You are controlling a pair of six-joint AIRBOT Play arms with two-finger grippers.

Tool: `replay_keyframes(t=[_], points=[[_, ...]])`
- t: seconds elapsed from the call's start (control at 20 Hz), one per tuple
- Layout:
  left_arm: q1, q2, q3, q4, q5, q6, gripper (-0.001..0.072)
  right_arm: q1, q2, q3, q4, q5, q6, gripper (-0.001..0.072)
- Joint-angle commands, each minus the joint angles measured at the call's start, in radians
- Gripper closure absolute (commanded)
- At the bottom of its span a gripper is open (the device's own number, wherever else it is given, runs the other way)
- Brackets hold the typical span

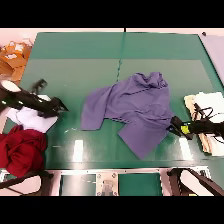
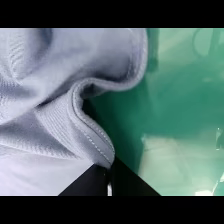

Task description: Fold the shirts.

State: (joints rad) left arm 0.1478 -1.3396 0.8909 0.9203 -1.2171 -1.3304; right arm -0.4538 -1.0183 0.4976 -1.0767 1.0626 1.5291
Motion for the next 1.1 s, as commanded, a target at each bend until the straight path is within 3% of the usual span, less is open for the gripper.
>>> replay_keyframes(t=[0.0,0.25,0.5,0.6,0.7,0.75,0.8,0.85,1.05], points=[[-0.13,-0.001,-0.139,-0.074,0.153,0.032,0.0112,-0.044,0.001,0.01,0.008,0.019,-0.023,0.0694],[-0.295,-0.001,-0.22,-0.138,0.197,0.064,0.0112,-0.044,0.001,0.01,0.049,0.008,-0.049,0.0695],[-0.315,-0.008,-0.24,-0.232,0.235,0.115,0.0116,-0.044,0.001,0.01,0.08,0.009,-0.073,0.0694],[-0.315,-0.031,-0.24,-0.309,0.23,0.187,0.0278,-0.044,0.001,0.01,0.093,0.012,-0.076,0.0695],[-0.315,-0.041,-0.24,-0.318,0.239,0.196,0.0294,-0.044,0.001,0.01,0.093,0.012,-0.076,0.0695],[-0.312,-0.041,-0.236,-0.318,0.245,0.211,0.0429,-0.044,0.001,0.01,0.093,0.012,-0.076,0.0695],[-0.312,-0.041,-0.229,-0.309,0.257,0.219,0.0644,-0.044,0.001,0.01,0.094,0.012,-0.076,0.0695],[-0.312,-0.041,-0.217,-0.306,0.258,0.24,0.0687,-0.044,0.001,0.01,0.094,0.012,-0.076,0.0694],[-0.312,0.005,-0.093,-0.166,0.219,0.188,0.0689,-0.044,0.001,0.062,0.117,0.064,-0.076,0.0696]])
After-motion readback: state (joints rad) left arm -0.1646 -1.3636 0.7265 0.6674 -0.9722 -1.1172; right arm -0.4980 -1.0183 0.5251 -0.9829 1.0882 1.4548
